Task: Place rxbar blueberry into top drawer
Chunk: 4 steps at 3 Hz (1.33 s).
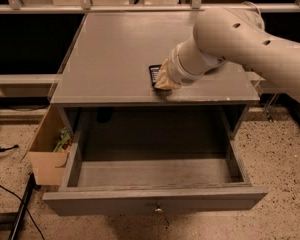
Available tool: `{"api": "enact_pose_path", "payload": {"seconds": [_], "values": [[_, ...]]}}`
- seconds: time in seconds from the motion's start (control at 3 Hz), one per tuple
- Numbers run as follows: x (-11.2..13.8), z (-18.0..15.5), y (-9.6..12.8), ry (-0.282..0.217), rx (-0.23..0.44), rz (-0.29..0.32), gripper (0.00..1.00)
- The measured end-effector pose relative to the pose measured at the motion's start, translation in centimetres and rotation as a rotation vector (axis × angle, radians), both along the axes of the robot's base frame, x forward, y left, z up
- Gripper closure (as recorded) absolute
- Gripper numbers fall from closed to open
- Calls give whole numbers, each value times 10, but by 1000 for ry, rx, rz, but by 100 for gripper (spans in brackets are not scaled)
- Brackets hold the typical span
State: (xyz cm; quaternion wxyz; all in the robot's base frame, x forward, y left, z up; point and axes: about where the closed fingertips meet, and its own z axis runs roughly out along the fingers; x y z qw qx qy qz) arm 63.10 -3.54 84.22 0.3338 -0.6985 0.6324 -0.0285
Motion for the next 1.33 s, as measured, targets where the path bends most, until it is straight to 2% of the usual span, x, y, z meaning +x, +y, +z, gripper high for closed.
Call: {"api": "enact_pose_path", "payload": {"seconds": [0.33,0.67,1.0,1.33], "values": [[0,0,0,0,0,0,100],[0,0,0,0,0,0,100],[-4,13,3,-30,-9,20,100],[-18,43,-2,-88,-19,53,100]]}}
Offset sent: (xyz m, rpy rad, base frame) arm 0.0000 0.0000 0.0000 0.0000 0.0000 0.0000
